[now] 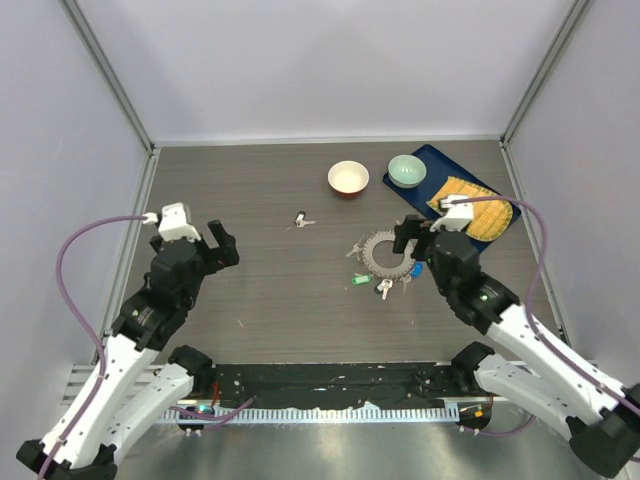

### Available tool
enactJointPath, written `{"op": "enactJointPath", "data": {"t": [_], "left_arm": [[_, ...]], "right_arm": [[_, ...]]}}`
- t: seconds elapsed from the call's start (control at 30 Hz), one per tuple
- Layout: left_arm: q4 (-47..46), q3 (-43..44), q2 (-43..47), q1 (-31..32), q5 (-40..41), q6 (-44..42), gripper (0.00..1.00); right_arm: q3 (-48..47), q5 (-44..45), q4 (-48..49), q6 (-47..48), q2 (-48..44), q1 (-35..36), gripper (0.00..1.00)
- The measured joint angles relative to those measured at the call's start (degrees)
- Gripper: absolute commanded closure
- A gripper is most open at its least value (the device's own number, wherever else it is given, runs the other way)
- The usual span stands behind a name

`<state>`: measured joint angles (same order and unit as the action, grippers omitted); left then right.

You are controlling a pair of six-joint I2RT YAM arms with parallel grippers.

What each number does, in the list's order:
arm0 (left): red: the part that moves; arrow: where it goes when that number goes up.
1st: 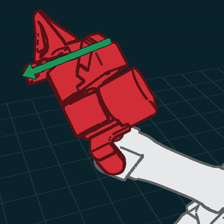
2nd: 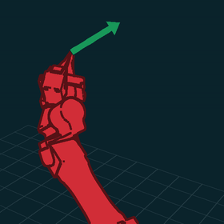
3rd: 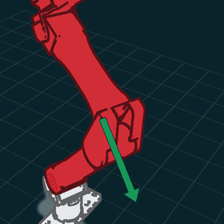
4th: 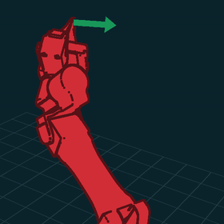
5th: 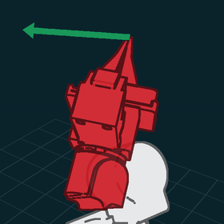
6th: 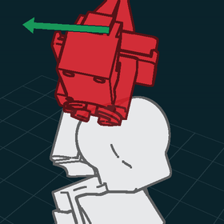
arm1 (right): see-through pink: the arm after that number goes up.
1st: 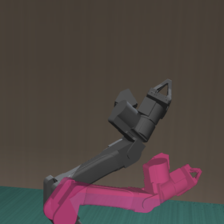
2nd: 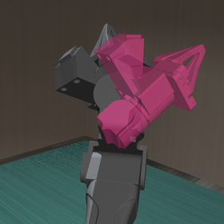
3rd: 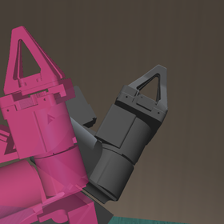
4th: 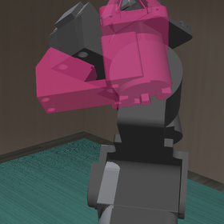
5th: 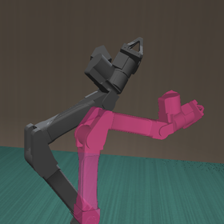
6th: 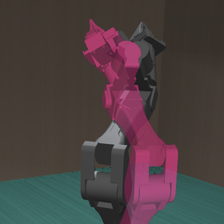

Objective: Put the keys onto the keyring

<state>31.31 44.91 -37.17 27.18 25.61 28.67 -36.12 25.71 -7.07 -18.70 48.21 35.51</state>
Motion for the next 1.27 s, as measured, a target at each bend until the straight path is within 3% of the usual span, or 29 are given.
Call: {"op": "enactJointPath", "data": {"t": [0.27,0.6,0.9,1.27], "left_arm": [[-2.3,-2.1,16.2,-0.1,4.7,-2.5,0.0],[-4.9,-8.6,29.5,-0.1,4.7,-5.1,0.0],[-4.9,-9.0,31.6,-0.1,4.8,-6.4,0.0],[-5.0,-9.2,27.6,-0.2,3.8,-6.6,0.0]], "right_arm": [[-3.6,13.7,-5.2,5.0,-18.4,-0.1,0.03],[-3.9,19.9,-8.8,12.9,-31.5,-0.1,0.02],[-0.5,21.3,-9.3,14.5,-35.9,-0.1,0.02],[0.2,21.7,-9.4,14.5,-35.8,-0.1,0.02]]}}
